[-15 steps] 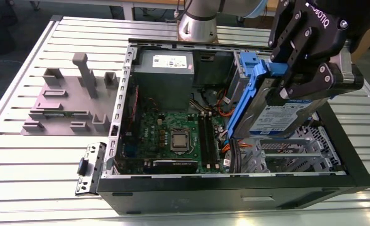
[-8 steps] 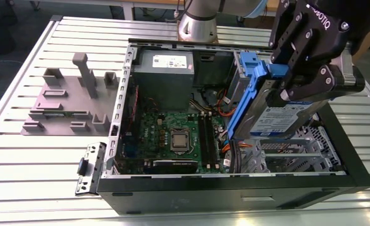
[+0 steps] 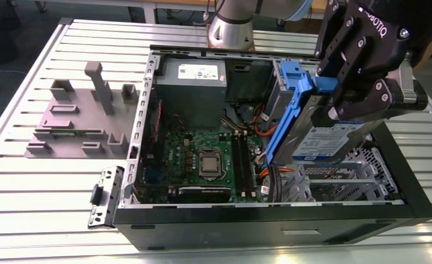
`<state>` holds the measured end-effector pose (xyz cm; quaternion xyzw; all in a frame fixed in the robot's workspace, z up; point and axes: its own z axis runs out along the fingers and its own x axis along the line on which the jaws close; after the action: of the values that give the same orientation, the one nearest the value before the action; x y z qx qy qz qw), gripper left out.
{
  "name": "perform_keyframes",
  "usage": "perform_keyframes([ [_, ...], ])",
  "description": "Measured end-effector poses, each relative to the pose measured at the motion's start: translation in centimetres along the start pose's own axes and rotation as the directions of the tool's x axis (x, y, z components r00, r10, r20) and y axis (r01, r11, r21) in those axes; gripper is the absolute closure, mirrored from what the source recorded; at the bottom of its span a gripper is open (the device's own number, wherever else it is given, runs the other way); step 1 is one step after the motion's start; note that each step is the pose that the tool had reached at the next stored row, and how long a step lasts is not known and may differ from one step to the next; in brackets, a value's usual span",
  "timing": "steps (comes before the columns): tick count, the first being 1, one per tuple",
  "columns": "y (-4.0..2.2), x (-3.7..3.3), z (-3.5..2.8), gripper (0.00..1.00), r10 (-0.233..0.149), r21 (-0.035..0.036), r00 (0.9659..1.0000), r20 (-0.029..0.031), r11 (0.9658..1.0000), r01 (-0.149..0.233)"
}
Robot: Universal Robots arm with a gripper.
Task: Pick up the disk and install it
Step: 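Pick up the disk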
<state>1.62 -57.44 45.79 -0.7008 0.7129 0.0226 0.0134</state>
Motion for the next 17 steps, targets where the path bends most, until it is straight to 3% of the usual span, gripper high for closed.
perform_keyframes([
  [9, -0.43, 0.35, 0.10, 0.64, 0.000, 0.0000, 1.0000, 0.0000, 1.0000, 0.000],
  [17, -1.31, 0.91, 0.19, 0.64, 0.000, -0.0001, 1.0000, 0.0001, 1.0000, 0.000],
])
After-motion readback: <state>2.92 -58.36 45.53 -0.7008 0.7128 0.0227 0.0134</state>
